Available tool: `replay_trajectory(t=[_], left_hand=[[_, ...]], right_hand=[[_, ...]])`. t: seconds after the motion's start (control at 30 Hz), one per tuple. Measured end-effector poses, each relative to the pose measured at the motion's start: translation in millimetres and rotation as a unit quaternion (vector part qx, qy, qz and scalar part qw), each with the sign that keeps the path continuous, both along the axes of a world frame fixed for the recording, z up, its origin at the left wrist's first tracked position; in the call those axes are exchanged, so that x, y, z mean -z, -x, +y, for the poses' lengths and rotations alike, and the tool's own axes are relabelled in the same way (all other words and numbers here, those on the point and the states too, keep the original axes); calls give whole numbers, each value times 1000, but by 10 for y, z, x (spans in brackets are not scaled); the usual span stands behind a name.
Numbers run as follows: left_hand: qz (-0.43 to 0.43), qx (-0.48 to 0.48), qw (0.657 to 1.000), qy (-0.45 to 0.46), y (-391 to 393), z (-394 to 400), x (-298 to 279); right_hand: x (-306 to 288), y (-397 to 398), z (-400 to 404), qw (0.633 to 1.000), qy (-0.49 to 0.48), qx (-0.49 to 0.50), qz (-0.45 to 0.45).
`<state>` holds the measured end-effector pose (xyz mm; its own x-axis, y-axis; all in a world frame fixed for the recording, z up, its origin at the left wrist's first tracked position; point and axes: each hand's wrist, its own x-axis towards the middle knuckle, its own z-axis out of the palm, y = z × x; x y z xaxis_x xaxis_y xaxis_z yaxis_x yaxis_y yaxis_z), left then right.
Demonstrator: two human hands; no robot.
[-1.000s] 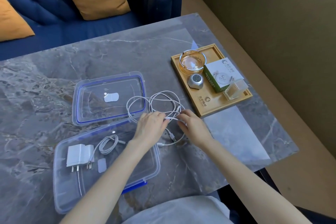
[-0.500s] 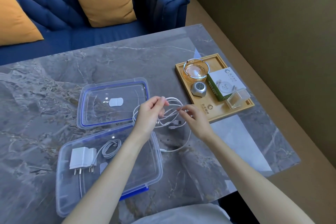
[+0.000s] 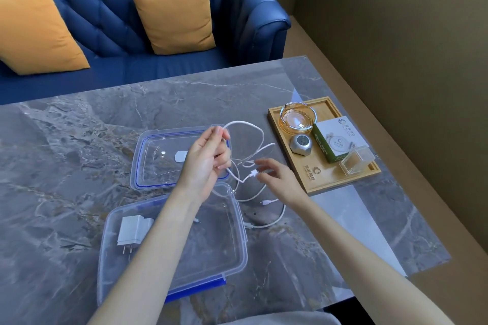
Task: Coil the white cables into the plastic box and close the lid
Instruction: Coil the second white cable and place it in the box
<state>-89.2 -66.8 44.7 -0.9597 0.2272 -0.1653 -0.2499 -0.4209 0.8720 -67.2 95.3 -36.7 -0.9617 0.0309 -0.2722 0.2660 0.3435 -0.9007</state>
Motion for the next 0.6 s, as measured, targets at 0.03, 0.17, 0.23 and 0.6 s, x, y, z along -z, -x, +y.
replay_trajectory(t=[0.03,0.17,0.23,0.6], left_hand=[[2,-1,1000,-5,1,-3,-17],[0,0,1000,-10,-12,-32,-21],[4,3,1000,4,-37,-50,5],[-82,-50,995,-4,-221,-207,322]], right_hand=[[-37,4,-24,999,40,-3,-16],[-204,33,-69,976,205,36,-67],[-268,81,-58,952,288,65,-77],[-838,97,23,951,302,59,43]])
